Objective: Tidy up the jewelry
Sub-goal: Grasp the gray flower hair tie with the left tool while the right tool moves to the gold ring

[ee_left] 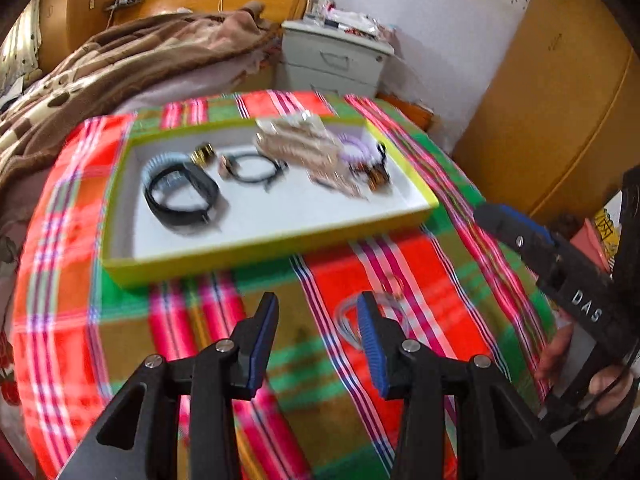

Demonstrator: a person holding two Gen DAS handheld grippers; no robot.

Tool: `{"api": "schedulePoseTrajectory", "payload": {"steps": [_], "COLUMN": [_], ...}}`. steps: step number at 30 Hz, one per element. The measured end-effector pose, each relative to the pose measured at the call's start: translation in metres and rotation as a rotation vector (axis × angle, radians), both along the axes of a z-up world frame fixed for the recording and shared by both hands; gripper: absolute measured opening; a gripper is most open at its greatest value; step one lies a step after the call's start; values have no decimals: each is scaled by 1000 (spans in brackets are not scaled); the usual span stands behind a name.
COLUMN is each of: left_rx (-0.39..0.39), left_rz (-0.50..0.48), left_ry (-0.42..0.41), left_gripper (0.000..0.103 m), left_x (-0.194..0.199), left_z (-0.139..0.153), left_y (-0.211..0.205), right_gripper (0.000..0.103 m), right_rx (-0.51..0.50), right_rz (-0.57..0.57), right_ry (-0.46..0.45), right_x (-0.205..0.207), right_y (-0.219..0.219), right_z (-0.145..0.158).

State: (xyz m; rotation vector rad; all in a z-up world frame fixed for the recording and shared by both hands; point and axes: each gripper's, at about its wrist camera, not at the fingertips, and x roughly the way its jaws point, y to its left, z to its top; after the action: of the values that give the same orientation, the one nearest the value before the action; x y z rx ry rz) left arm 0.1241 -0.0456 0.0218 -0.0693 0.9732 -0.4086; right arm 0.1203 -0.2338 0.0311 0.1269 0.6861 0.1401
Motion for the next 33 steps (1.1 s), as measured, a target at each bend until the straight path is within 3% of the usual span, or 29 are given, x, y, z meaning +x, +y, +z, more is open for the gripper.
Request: {"api": "schedulePoseTrajectory", "payload": {"steps": [12, 22, 28, 33], "left_rx": [55, 129, 135, 110], "left_rz": [-23, -2, -6, -19], "left_ry": [18, -18, -36, -30], "left_gripper": [43, 43, 23, 21], "left_x": [-10, -16, -18, -17], "left_z": [-18, -25, -25, -24], "left_y": [-24, -34, -32, -28], "right_gripper": [49, 49, 49, 49], "right_rx": [10, 2, -10, -27], "right_rz": [-6, -12, -12, -11], "right_ry": [12, 24, 44, 55], "right_x": [-17, -22, -19, -17], "right_y": [-5, -2, 4, 9], "right_z": [-10, -14, -18, -20]}}
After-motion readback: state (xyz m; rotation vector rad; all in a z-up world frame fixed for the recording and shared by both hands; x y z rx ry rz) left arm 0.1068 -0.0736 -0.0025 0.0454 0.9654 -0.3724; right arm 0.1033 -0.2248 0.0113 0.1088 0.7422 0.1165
